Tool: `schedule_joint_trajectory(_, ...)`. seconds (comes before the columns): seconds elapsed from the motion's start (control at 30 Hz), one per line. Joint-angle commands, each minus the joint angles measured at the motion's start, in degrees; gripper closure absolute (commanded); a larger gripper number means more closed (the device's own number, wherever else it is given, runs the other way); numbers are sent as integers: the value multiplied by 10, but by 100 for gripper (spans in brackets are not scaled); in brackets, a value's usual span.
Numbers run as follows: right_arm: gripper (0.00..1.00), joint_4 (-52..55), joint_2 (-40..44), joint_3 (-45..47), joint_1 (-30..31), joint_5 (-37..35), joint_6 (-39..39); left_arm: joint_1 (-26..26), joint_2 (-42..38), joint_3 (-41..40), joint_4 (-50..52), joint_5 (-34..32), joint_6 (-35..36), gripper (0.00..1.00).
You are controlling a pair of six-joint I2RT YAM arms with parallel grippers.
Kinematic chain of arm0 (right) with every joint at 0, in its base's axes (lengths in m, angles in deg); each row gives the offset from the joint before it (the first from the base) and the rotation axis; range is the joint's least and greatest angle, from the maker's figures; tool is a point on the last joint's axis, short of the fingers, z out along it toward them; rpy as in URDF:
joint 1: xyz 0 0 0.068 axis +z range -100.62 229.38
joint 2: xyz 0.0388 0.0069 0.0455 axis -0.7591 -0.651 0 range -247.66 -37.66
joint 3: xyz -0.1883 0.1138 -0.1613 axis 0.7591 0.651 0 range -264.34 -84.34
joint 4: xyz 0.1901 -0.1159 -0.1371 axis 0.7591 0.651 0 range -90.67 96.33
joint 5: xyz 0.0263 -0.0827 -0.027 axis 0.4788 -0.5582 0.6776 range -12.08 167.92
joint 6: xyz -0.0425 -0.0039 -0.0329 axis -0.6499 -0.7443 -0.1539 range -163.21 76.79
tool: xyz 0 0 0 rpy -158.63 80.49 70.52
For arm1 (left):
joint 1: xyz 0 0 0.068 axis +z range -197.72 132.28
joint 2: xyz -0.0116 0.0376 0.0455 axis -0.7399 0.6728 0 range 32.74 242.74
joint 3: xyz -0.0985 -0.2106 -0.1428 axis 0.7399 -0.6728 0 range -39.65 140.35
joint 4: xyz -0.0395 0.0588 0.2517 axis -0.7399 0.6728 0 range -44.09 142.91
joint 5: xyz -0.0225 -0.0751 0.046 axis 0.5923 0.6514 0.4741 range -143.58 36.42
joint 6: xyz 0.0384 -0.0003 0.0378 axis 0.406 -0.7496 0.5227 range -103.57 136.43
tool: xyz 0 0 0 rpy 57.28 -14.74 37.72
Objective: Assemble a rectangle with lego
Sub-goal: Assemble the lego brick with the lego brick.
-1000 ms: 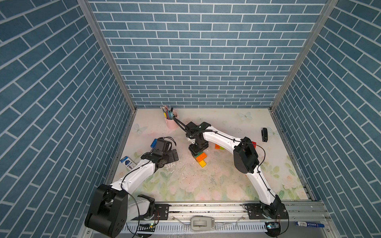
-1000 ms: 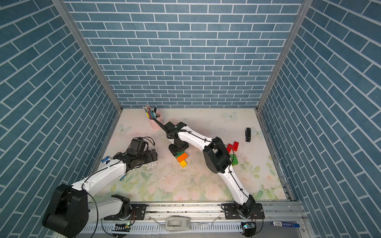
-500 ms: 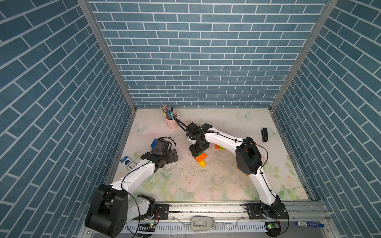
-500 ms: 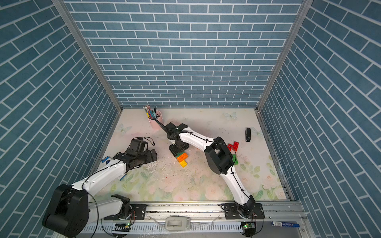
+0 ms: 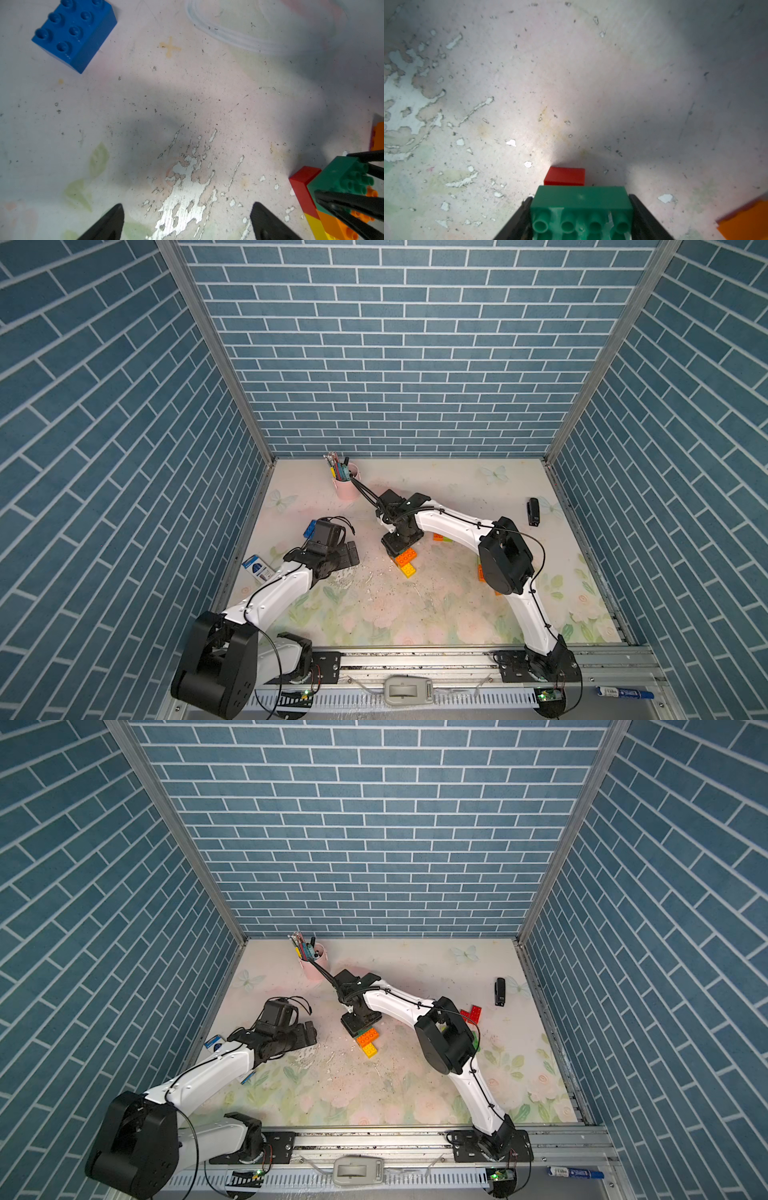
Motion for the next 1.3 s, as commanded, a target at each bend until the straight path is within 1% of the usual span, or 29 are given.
schedule_joint_trajectory(0.0,100,15,-81,53,5,-36,1,4,-6,9,12,-1,9,4)
schedule_joint_trajectory(0.2,100,27,-68,29,6,-31,-2,5,-10,11,15,-1,8,4)
schedule_joint_trajectory(0.4,100,75,-35,-51,0,19,4,4,-9,8,13,0,8,4)
schedule_joint_trajectory(0.53,100,112,-33,-91,-4,20,3,4,-7,6,8,2,6,4)
schedule_joint_trajectory(0.77,100,117,-29,-98,-5,6,-4,4,-7,1,2,2,7,4)
schedule_joint_trajectory(1.27,100,95,-48,-66,-5,10,-6,5,0,0,-2,3,8,4)
